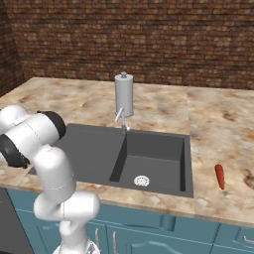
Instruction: Remove the carrot and onion from the sink. Then move the bowl and cup from the counter to the sink for washing.
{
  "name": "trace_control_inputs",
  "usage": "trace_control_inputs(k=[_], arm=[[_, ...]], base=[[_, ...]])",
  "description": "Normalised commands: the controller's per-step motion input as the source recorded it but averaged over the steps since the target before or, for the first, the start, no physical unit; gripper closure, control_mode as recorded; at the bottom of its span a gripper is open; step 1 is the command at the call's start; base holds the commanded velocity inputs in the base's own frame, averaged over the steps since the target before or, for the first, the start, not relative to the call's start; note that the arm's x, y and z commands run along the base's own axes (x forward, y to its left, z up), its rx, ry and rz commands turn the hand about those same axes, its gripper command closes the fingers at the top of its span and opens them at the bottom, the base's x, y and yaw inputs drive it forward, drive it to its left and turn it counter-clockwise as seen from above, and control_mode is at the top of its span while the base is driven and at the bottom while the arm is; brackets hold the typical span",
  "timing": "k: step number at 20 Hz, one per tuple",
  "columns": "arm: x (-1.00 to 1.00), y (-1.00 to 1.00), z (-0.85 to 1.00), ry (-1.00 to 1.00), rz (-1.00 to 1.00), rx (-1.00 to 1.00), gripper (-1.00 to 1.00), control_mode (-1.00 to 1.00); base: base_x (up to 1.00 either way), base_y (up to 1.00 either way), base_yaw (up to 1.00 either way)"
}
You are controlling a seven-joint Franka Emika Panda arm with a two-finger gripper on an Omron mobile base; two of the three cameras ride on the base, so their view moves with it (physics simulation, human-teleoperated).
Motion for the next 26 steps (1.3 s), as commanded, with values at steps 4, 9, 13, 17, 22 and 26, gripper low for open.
trace_control_inputs(k=[4,9,13,17,22,26], arm=[[-0.12,-0.23,0.33,-0.06,-0.01,0.13,1.0,-1.0],[-0.19,-0.37,0.35,-0.04,-0.03,0.17,1.0,-1.0],[-0.18,-0.39,0.34,-0.01,-0.08,0.12,1.0,-1.0],[-0.16,-0.37,0.35,0.0,-0.1,0.08,1.0,-1.0],[-0.15,-0.32,0.41,0.0,-0.09,0.01,1.0,-1.0],[-0.16,-0.3,0.41,0.04,-0.07,0.0,1.0,-1.0]], base=[[0.0,0.0,0.0],[0.0,0.0,0.0],[0.0,0.0,0.0],[0.0,0.0,0.0],[0.0,0.0,0.0],[0.0,0.0,0.0]])
